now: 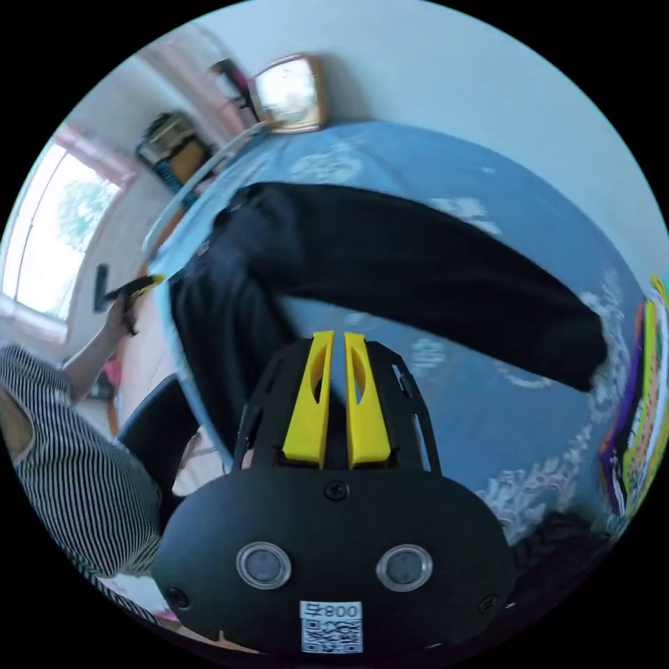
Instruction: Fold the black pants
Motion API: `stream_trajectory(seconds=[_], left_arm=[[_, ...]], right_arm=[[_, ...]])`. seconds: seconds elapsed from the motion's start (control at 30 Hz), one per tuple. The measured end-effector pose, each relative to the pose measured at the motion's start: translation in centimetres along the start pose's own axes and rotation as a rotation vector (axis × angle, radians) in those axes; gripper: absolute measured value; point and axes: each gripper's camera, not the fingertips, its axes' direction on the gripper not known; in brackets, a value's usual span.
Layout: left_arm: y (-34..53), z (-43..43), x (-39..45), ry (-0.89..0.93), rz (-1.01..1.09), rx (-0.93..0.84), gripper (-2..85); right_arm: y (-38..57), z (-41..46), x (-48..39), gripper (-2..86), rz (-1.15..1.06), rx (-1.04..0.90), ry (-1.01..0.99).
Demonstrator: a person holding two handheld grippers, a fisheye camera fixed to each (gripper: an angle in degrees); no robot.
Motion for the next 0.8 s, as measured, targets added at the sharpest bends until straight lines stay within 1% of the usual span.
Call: stream_trajectory(seconds=[0.07, 0.1, 0.17, 0.2, 0.27, 0.33, 0.4, 0.47, 0.63, 0.73, 0.8], left_arm=[[1.5, -2.1, -2.9, -0.016, -0.084, 0.013, 10.7], [1.8, -2.5, -3.5, -0.013, -0.102, 0.011, 10.9], [2.9, -4.0, -5.8, 0.008, -0.164, 0.008, 11.3], [3.1, -4.3, -6.3, 0.024, -0.18, 0.008, 11.3], [3.6, -4.9, -8.3, 0.13, -0.229, 0.006, 11.2], [3.8, -4.8, -9.5, 0.193, -0.264, -0.011, 10.7], [3.9, -4.5, -10.5, 0.244, -0.286, -0.035, 9.4], [4.1, -4.2, -11.6, 0.283, -0.313, -0.063, 6.3], [5.1, -5.5, -13.0, 0.352, -0.353, -0.034, 3.1], [5.7, -7.1, -13.1, 0.395, -0.326, -0.01, 2.6], [5.9, -8.6, -12.8, 0.37, -0.273, 0.006, 2.4]], right_arm=[[1.9, 0.1, -8.8, 5.6, -0.14, -0.035, -0.084], [2.4, 0.3, -11.0, 5.9, -0.176, -0.045, -0.102], [4.4, 1.4, -19.4, 7.1, -0.316, -0.104, -0.135], [4.8, 1.7, -21.3, 7.3, -0.346, -0.12, -0.12], [6.0, 2.2, -27.3, 8.3, -0.434, -0.139, -0.009], [6.4, 2.2, -30.2, 9.0, -0.474, -0.134, 0.09], [6.5, 2.0, -32.1, 9.5, -0.483, -0.145, 0.111], [6.9, 2.7, -33.8, 10.1, -0.506, -0.192, 0.192], [8.4, 0.4, -35.3, 11.0, -0.503, -0.204, 0.19], [9.8, -1.1, -36.7, 11.2, -0.516, -0.22, 0.202], [10.7, -2.4, -37.7, 11.3, -0.515, -0.216, 0.163]])
